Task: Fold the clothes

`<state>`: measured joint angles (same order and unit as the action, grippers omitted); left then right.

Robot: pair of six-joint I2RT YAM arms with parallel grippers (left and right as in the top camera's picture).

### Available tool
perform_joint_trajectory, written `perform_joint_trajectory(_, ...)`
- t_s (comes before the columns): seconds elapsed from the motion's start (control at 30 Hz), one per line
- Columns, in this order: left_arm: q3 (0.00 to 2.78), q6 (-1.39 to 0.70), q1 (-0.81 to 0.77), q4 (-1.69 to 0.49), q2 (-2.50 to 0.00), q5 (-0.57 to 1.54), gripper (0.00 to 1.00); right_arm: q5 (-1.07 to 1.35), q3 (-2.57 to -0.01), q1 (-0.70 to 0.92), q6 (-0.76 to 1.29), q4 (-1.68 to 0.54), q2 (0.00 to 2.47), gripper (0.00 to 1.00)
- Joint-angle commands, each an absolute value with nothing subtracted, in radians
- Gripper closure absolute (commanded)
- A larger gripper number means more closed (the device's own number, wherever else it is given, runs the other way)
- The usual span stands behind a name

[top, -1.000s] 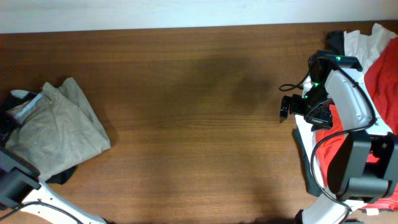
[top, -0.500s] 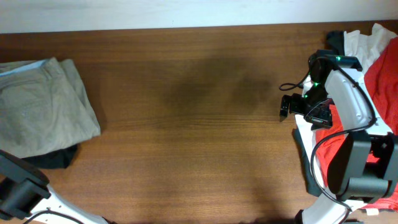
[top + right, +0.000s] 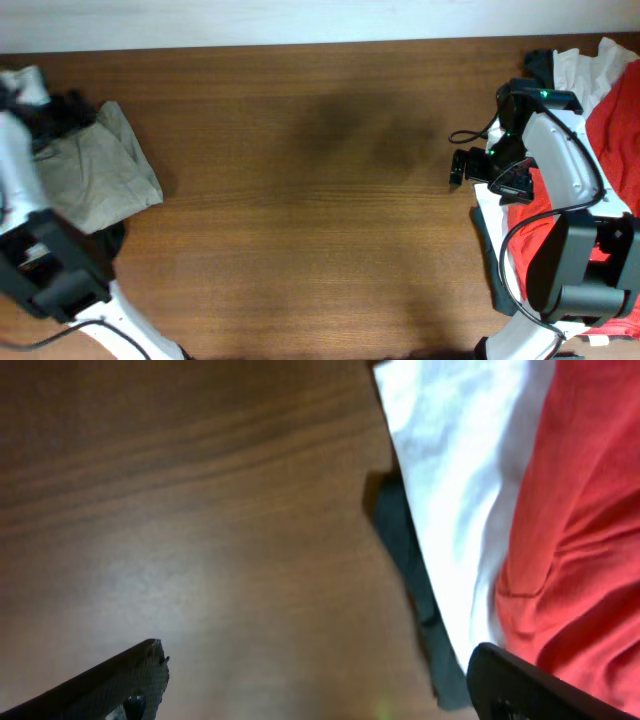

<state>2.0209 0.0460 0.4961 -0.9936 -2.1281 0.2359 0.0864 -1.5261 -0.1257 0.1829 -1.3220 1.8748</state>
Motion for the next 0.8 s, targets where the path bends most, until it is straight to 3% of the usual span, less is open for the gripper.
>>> perform_joint_trajectory(0.0,2.039,0.084,0.256,-1.105,-2.087,0.128,0.01,0.21,-1.541,-0.125,0.056,-1.256,1.863,0.01)
perform_joint_trajectory(0.07,2.039,0.084,0.112,-1.301,-2.087,0.065,0.01,0.258,-1.541,-0.125,0.014,-1.245,1.863,0.01)
perform_joint_trajectory(0.23,2.039,0.036,0.068,-1.659,-2.086,0.046,0.01,0.259,-1.541,-0.126,0.006,-1.465,1.863,0.01)
perform_joint_trajectory(0.37,1.858,0.021,0.068,-1.684,-1.973,0.066,0.01,0.254,-1.514,-0.126,-0.046,-1.551,1.748,0.01)
perform_joint_trajectory(0.5,1.467,-0.004,0.068,-1.39,-1.562,0.063,0.01,0.251,-1.289,-0.126,-0.045,-1.263,1.286,0.01)
perform_joint_trajectory(0.6,1.168,-0.007,0.066,-1.089,-1.095,0.062,0.01,0.177,-1.039,-0.125,-0.045,-0.996,0.852,0.01)
perform_joint_trajectory(0.7,0.954,-0.007,0.066,-0.896,-0.679,0.056,0.01,0.146,-0.945,-0.125,-0.045,-0.958,0.585,0.01)
perform_joint_trajectory(0.77,0.944,-0.007,0.066,-0.909,-0.553,0.056,0.01,0.146,-0.945,-0.125,-0.045,-0.972,0.535,0.01)
